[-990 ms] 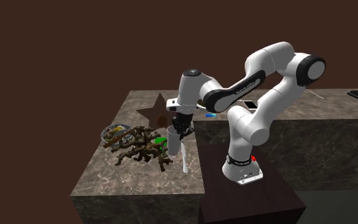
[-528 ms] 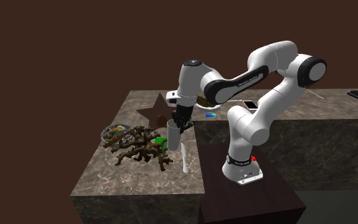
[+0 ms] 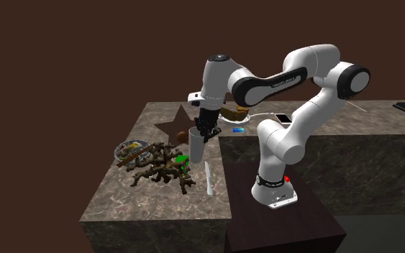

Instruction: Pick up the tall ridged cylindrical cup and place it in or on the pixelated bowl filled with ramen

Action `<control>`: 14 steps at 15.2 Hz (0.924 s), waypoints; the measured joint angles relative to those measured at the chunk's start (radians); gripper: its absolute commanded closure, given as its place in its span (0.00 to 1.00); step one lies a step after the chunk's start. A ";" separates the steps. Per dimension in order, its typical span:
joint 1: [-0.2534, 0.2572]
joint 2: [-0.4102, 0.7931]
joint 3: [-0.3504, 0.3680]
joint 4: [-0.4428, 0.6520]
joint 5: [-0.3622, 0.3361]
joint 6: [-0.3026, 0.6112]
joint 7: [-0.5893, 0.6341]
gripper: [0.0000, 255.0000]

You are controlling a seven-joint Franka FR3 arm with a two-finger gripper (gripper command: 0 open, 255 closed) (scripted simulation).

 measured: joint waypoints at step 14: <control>0.003 0.140 -0.022 0.239 0.003 -0.093 -0.043 1.00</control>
